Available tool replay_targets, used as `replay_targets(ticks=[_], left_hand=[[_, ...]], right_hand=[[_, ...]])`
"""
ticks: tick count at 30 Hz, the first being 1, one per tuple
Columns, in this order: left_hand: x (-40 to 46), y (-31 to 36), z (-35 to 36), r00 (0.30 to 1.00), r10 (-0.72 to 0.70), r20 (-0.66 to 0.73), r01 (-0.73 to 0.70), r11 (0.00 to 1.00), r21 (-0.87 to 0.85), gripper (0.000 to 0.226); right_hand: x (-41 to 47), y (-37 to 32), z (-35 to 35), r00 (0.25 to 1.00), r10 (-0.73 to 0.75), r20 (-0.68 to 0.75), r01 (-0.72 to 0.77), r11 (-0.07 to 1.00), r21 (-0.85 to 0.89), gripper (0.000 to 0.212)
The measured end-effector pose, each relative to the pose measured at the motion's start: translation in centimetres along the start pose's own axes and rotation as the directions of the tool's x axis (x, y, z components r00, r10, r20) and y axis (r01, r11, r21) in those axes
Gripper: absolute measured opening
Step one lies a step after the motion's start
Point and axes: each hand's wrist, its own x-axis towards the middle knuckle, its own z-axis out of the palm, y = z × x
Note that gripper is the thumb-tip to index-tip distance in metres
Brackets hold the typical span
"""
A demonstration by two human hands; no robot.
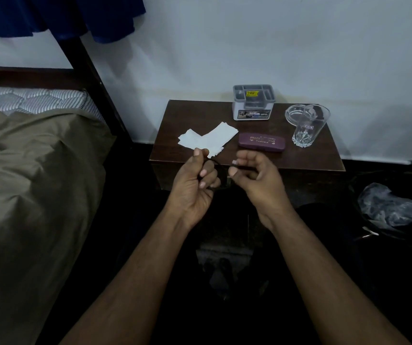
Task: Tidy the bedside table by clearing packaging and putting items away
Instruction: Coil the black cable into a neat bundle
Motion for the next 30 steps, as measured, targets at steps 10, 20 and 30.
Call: replay_targets(ticks=[10, 20, 30], left_hand=[[2.1, -0.3, 0.3, 0.991, -0.018, -0.132, 0.021, 0.999, 0.024, 0.024], [2.8, 1.3, -0.5, 1.000, 0.017, -0.012, -0.016, 0.994, 0.111, 0.015], [3.4, 1.1, -0.9, 0.999, 0.032, -0.007, -0.026, 0.909, 0.415, 0.035]], right_hand=[[1.9, -1.1, 1.1, 0.931, -0.326, 0.162, 0.363, 0.863, -0.353, 0.029], [3.5, 0.5, 1.6, 0.960, -0.214, 0.180, 0.275, 0.837, -0.472, 0.034], [3.9, 1.2, 1.4, 0.960, 0.092, 0.265, -0.015, 0.960, -0.281, 0.013]])
